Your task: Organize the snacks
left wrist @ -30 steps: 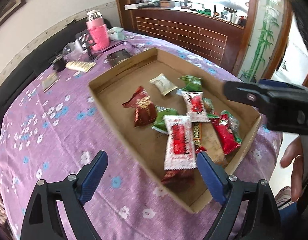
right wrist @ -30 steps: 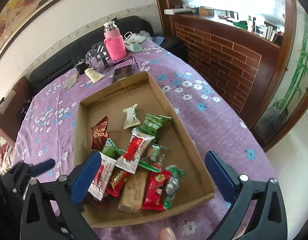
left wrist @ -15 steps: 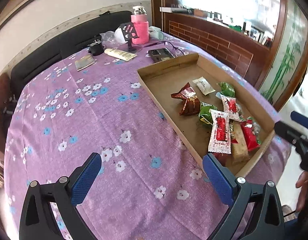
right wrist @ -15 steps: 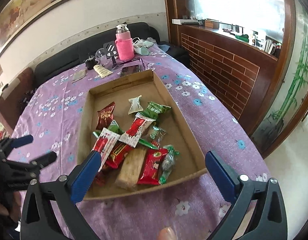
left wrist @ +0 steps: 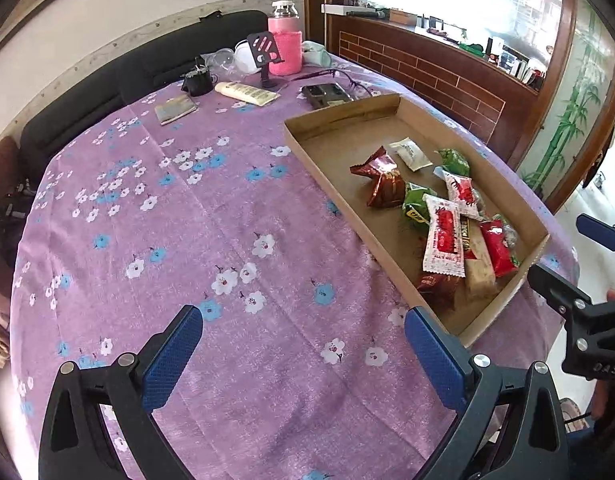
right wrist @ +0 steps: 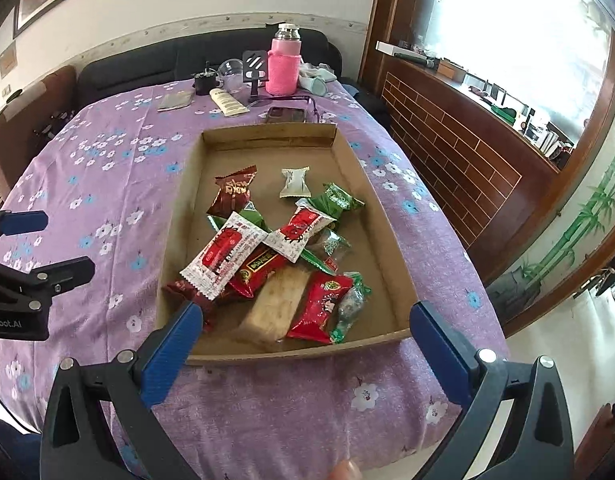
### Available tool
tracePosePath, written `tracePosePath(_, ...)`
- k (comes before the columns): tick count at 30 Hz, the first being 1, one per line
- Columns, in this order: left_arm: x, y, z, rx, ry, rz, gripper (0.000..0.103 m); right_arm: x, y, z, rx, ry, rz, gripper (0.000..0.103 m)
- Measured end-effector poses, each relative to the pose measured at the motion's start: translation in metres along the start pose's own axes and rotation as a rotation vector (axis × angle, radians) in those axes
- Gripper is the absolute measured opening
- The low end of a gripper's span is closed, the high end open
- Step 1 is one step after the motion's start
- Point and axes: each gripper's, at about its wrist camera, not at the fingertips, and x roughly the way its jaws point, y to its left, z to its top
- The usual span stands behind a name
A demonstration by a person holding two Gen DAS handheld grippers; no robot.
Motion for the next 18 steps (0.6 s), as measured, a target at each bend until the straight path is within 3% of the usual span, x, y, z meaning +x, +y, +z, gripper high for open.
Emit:
tracePosePath(4, -0.007, 0.003, 0.002, 0.016, -0.008, 0.012, 0.102, -0.003, 0.005, 0.003, -0.004, -0.013, -0.005, 0.103)
tracePosePath(13, -0.002, 0.003, 0.001, 0.039, 0.021, 0.145, 0.102, -0.004, 0.015, 0.006, -0.044, -0.029, -0.024, 0.103)
tracePosePath(18, 0.0, 0.003, 0.001, 0.048, 0.032, 0.162, 0.102, -0.003, 0.017, 0.007, -0.069, -0.024, -0.032, 0.103)
